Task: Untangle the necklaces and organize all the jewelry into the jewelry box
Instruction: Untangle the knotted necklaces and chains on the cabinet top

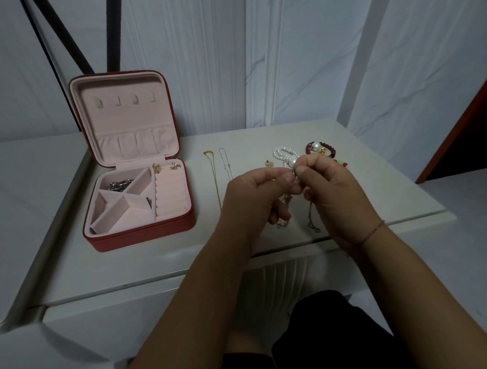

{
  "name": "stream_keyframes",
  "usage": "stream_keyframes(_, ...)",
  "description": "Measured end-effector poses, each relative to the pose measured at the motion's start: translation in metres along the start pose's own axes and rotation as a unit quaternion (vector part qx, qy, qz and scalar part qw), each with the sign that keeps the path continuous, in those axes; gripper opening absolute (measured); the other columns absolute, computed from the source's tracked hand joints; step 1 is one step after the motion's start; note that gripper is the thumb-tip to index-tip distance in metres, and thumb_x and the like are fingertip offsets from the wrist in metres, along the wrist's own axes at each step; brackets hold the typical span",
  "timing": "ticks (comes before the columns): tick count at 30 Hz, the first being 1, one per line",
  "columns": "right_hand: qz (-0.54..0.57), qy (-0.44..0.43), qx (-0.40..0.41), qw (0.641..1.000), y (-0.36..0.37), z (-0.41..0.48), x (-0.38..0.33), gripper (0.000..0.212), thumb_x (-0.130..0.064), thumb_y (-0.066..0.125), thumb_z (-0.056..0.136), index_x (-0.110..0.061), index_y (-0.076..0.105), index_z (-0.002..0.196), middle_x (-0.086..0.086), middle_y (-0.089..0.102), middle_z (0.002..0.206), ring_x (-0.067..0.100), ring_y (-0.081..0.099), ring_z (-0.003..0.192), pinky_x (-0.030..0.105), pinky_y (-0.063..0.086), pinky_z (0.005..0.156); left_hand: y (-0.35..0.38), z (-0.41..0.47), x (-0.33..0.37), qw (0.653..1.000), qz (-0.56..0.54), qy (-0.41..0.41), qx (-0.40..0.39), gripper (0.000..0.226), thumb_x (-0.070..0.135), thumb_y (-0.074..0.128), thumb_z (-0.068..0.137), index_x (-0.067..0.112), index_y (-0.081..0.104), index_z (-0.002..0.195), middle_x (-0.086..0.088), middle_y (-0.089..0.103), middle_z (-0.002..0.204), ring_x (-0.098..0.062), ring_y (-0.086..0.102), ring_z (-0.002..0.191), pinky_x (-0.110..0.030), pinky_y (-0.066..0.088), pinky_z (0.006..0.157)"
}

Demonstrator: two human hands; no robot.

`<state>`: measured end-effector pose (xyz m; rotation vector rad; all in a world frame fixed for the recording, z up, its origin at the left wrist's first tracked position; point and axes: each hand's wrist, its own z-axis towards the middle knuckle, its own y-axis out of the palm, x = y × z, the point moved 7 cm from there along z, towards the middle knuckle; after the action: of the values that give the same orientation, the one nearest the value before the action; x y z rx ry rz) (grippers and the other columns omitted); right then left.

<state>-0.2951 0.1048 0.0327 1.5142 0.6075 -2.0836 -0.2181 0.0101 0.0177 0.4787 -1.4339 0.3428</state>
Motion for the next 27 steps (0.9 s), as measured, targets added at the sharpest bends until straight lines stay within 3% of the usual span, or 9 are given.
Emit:
stream_keyframes(5, -0.04, 0.009, 0.01, 0.999, -0.002, -0.001, 0.003, 0.024, -0.024, 0.05, 0.088, -0.002, 0.06, 0.087, -0.001, 0.057, 0.077, 0.0, 0.051, 0.069, 0.014, 0.044, 0.066, -0.004, 0.0, 0.009, 0.997, 0.038, 0.058, 0.044, 0.01, 0.009, 0.06, 0.091, 0.007, 0.068, 0.098, 0.002, 0.066, 0.065, -0.009, 0.054, 0.045, -0.019, 0.042, 0.042)
stream_keyframes(9, -0.093, 0.004, 0.011, 0.996, -0.004, 0.002, 0.0, 0.047, -0.035, 0.047, 0.081, 0.01, 0.058, 0.09, 0.02, 0.055, 0.083, 0.014, 0.049, 0.076, 0.029, 0.043, 0.071, -0.002, 0.001, 0.009, 0.992, 0.083, 0.073, 0.063, 0.014, 0.016, 0.06, 0.092, 0.009, 0.07, 0.1, 0.015, 0.058, 0.052, 0.003, 0.051, 0.049, -0.012, 0.041, 0.052)
stream_keyframes(12, -0.135, -0.006, 0.008, 0.991, -0.005, 0.001, -0.002, 0.042, -0.032, 0.048, 0.085, 0.01, 0.057, 0.081, 0.026, 0.051, 0.078, 0.017, 0.044, 0.071, 0.029, 0.039, 0.066, -0.001, 0.002, 0.007, 0.991, 0.099, 0.07, 0.063, 0.02, 0.017, 0.06, 0.092, 0.007, 0.07, 0.106, 0.017, 0.059, 0.064, 0.009, 0.054, 0.058, -0.006, 0.042, 0.059)
stream_keyframes(16, -0.167, -0.009, 0.037, 0.985, -0.012, 0.001, -0.002, 0.026, -0.012, 0.052, 0.092, 0.0, 0.056, 0.069, 0.009, 0.048, 0.067, 0.013, 0.042, 0.066, 0.024, 0.037, 0.06, 0.002, 0.001, 0.011, 0.989, 0.115, 0.077, 0.057, 0.019, 0.012, 0.059, 0.092, 0.004, 0.069, 0.105, 0.009, 0.061, 0.071, 0.012, 0.055, 0.056, -0.004, 0.042, 0.056)
stream_keyframes(19, -0.129, -0.005, 0.04, 0.991, -0.011, 0.0, -0.002, 0.036, -0.022, 0.053, 0.087, 0.011, 0.052, 0.073, 0.027, 0.048, 0.073, 0.018, 0.043, 0.069, 0.03, 0.039, 0.066, 0.002, 0.001, 0.013, 0.991, 0.107, 0.06, 0.054, 0.012, 0.012, 0.056, 0.092, 0.013, 0.068, 0.092, 0.01, 0.057, 0.064, 0.006, 0.053, 0.055, -0.01, 0.043, 0.058)
stream_keyframes(21, -0.094, 0.011, 0.032, 0.995, -0.009, -0.001, 0.002, 0.043, -0.028, 0.049, 0.082, 0.014, 0.051, 0.078, 0.031, 0.049, 0.08, 0.019, 0.044, 0.073, 0.034, 0.04, 0.07, 0.006, 0.002, 0.008, 0.995, 0.093, 0.027, 0.036, 0.018, 0.016, 0.051, 0.094, 0.017, 0.063, 0.081, 0.006, 0.055, 0.066, -0.003, 0.051, 0.063, -0.021, 0.044, 0.065)
stream_keyframes(24, -0.042, 0.035, 0.023, 0.998, -0.007, -0.001, 0.008, 0.04, -0.03, 0.05, 0.082, 0.009, 0.055, 0.079, 0.021, 0.051, 0.078, 0.02, 0.047, 0.076, 0.036, 0.04, 0.072, 0.009, 0.002, 0.003, 0.999, 0.045, -0.017, 0.01, 0.021, 0.014, 0.043, 0.096, 0.013, 0.055, 0.078, -0.007, 0.052, 0.082, -0.018, 0.05, 0.082, -0.033, 0.043, 0.075)
stream_keyframes(27, -0.063, 0.018, 0.024, 0.998, -0.007, -0.001, 0.007, 0.035, -0.028, 0.052, 0.085, 0.005, 0.057, 0.077, 0.016, 0.052, 0.076, 0.017, 0.047, 0.073, 0.029, 0.042, 0.07, 0.012, 0.002, 0.005, 0.999, 0.053, -0.01, -0.006, 0.024, 0.01, 0.039, 0.097, 0.011, 0.053, 0.077, -0.011, 0.051, 0.086, -0.019, 0.05, 0.084, -0.028, 0.043, 0.074)
